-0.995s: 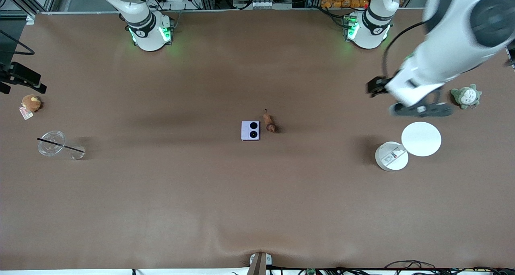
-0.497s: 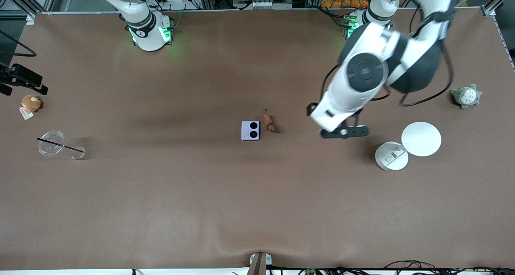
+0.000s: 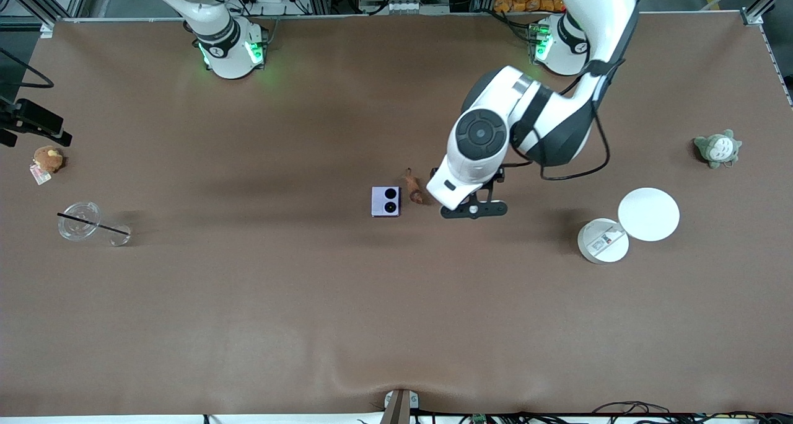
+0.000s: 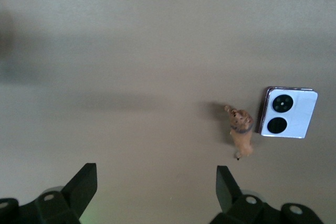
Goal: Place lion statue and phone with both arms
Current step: 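Reach the left gripper to the lion figurine while the right gripper reaches the phone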
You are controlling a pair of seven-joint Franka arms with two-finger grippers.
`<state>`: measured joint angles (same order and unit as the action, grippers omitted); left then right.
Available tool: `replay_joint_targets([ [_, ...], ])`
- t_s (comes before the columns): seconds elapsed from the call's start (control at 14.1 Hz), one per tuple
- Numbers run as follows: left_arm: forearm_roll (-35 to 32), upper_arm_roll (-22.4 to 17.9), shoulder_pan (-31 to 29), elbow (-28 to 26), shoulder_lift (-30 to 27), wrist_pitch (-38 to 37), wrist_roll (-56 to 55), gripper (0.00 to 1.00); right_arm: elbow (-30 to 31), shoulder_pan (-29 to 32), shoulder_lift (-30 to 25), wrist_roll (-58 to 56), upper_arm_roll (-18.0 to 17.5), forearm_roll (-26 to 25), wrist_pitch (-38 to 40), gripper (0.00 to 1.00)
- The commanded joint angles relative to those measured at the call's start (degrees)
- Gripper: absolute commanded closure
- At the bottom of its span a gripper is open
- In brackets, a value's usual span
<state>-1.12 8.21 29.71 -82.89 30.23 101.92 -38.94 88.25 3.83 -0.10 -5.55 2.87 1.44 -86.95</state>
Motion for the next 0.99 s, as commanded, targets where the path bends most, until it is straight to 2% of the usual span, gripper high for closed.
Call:
replay_joint_targets([
  [0.0, -0.7, -0.3, 1.1, -1.0, 1.1, 3.8, -1.2, 0.0, 0.7, 0.8, 0.7, -0.7, -0.6, 0.1, 0.4, 0.0],
  [0.36, -0.7, -0.4, 3.6, -7.0, 4.0, 13.3, -5.5, 0.0, 3.4, -0.1, 4.3, -0.6, -0.8, 0.2, 0.4, 0.0],
  [0.57, -0.6, -0.2, 4.0, -7.9, 4.7, 16.2, -8.8, 0.0, 3.6, -4.6, 6.9, -0.6, -0.9, 1.6, 0.4, 0.0],
  [0.92, 0.0, 0.0, 6.1, -8.4, 6.4, 21.0, -17.0, 0.0, 3.7, -9.8, 17.5, -0.3, -0.9, 14.0, -2.1, 0.0],
])
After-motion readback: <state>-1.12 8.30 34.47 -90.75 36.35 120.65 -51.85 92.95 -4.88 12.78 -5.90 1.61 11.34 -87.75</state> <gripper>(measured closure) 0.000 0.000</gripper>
